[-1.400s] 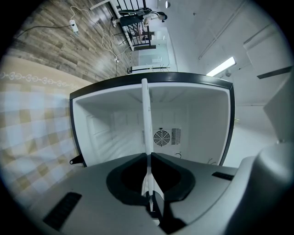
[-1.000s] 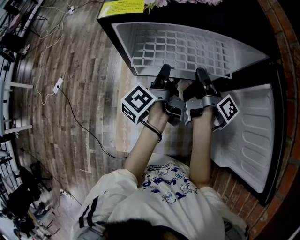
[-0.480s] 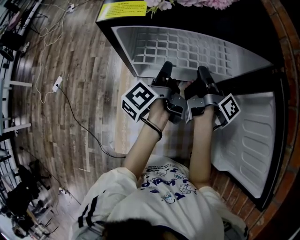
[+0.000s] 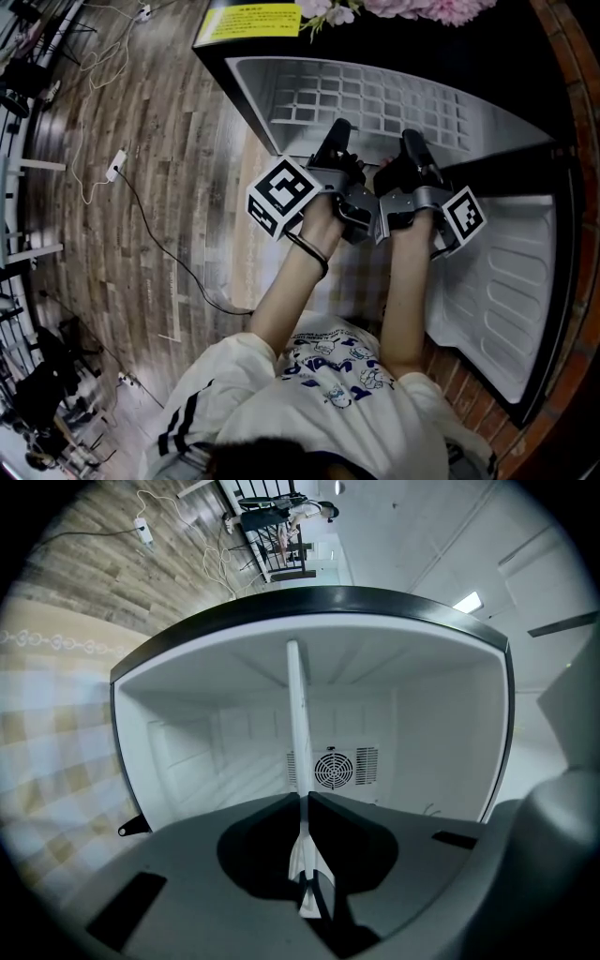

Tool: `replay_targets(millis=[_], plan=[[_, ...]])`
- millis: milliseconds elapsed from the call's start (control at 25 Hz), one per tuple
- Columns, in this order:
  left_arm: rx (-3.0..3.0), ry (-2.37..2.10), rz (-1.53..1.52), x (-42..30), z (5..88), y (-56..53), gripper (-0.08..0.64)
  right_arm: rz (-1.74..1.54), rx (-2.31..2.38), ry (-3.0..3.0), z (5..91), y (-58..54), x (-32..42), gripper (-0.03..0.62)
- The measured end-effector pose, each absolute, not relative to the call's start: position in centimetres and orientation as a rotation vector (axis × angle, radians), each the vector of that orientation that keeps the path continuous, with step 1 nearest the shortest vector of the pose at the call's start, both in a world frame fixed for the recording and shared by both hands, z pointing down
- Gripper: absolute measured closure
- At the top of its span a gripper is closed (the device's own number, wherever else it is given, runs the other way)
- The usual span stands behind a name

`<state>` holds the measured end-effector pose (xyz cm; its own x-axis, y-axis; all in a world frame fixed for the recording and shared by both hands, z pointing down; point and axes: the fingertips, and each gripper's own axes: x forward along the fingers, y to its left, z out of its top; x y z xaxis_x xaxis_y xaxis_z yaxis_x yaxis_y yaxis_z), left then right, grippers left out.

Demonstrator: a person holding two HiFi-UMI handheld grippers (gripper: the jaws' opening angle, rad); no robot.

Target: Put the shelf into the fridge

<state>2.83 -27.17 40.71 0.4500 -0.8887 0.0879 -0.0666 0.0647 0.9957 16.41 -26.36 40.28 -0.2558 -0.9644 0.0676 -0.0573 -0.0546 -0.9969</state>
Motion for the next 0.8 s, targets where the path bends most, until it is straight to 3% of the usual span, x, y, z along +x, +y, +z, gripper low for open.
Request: replay_targets(millis=[800], plan=[[1.383, -0.927, -0.787, 3.01, 41.10, -27.68, 0.522, -1.408, -1.144, 1.419, 40.69, -26.78, 16.56, 0.545]])
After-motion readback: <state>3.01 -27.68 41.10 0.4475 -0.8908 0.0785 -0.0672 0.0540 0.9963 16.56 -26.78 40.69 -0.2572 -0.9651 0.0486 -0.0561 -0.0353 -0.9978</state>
